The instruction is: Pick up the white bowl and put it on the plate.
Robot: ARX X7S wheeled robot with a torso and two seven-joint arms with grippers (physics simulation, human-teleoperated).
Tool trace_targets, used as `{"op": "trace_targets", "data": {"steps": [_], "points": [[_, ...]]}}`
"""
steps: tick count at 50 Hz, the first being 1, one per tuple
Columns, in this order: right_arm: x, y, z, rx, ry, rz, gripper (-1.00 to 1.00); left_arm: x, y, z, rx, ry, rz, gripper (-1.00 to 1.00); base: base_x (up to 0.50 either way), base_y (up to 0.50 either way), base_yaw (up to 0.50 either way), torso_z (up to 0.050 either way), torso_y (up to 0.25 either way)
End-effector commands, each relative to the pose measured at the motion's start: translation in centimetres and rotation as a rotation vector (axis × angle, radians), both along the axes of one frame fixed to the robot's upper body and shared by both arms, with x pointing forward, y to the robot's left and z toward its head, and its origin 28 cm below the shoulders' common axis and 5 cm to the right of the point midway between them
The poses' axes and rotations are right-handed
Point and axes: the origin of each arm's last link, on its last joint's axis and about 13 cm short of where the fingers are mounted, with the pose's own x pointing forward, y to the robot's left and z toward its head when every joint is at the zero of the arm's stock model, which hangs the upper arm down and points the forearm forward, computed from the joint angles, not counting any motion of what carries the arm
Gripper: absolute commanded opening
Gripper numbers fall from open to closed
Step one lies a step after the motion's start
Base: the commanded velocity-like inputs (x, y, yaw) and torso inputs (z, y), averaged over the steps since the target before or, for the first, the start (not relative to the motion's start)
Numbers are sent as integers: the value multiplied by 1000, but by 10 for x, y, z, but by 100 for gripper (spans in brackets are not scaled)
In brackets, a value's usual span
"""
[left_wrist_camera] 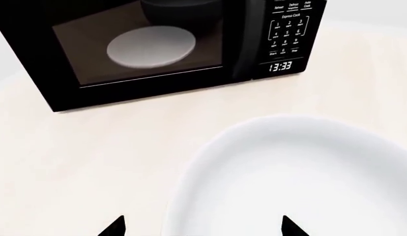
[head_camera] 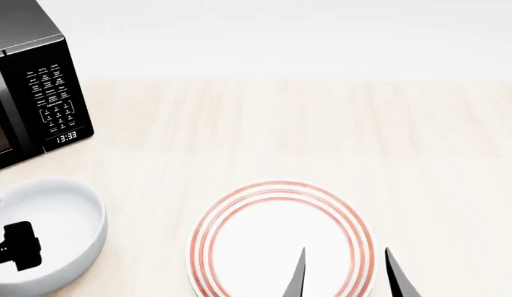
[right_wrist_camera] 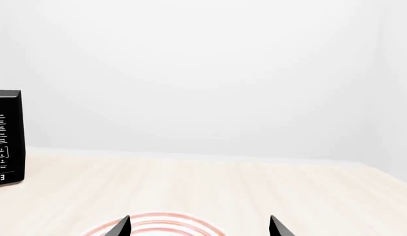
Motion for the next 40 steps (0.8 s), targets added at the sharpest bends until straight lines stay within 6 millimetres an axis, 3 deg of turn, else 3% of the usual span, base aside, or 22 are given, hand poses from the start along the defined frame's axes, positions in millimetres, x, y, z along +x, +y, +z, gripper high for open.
{"op": "trace_targets", "data": {"steps": [1, 40], "points": [[2, 0, 1, -3, -17, -10, 100, 1, -2, -9, -33, 15, -11, 100, 0, 0, 0, 0, 0], [1, 0, 1, -4, -19, -10, 100, 4, 0, -19, -50, 20, 11, 100, 0, 0, 0, 0, 0]]}}
